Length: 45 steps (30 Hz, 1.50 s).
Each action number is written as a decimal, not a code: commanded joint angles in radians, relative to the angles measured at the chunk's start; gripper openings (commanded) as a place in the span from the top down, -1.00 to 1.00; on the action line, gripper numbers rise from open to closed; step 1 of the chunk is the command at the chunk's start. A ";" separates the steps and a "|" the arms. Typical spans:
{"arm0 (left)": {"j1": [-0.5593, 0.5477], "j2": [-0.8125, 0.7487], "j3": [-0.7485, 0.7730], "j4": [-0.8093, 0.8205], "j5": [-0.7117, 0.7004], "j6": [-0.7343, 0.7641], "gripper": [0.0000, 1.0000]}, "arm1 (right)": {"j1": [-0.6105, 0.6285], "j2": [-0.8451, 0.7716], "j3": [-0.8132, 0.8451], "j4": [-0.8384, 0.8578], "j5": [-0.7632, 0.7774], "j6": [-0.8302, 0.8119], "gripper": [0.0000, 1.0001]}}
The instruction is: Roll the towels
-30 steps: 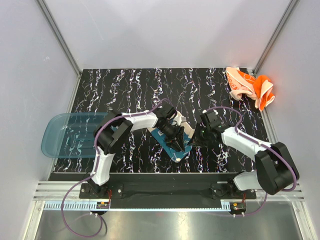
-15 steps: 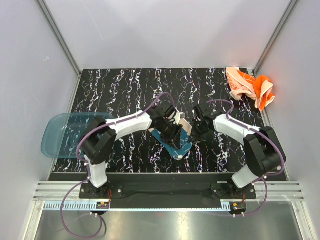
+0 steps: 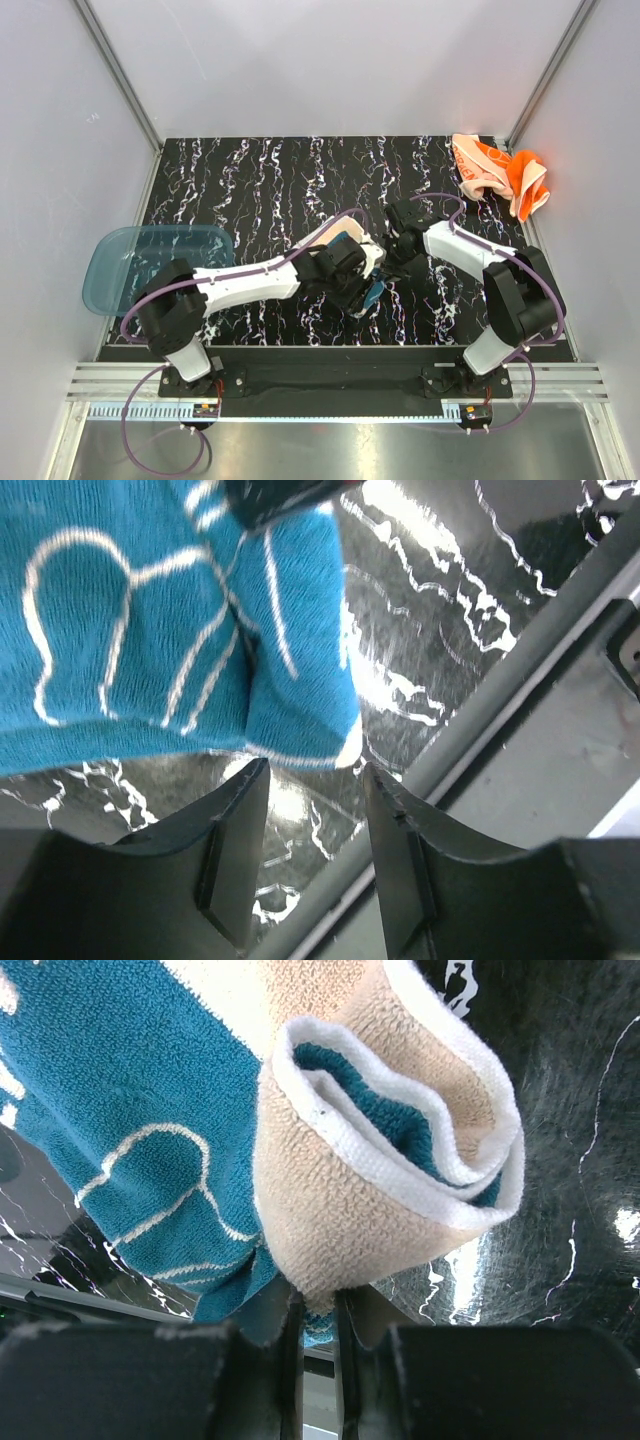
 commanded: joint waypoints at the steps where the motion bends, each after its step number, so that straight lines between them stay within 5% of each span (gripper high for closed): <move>1: -0.028 -0.047 -0.005 0.131 -0.135 0.035 0.02 | 0.006 0.006 0.036 -0.017 0.025 -0.015 1.00; 9: -0.066 0.003 0.007 0.184 -0.193 0.091 -0.12 | 0.005 0.009 0.042 -0.028 0.026 -0.022 1.00; 26: -0.071 0.089 -0.140 0.349 -0.030 0.074 -0.06 | 0.005 0.019 0.074 -0.052 0.031 -0.041 1.00; 40: -0.072 0.072 -0.200 0.411 -0.032 0.022 0.86 | 0.005 0.023 0.074 -0.057 0.020 -0.047 1.00; 42: -0.072 0.069 -0.188 0.411 -0.006 0.017 0.96 | 0.005 0.026 0.079 -0.063 0.029 -0.052 0.86; 45: -0.066 0.071 -0.177 0.403 0.035 -0.004 1.00 | 0.003 0.032 0.108 -0.095 0.070 -0.064 0.36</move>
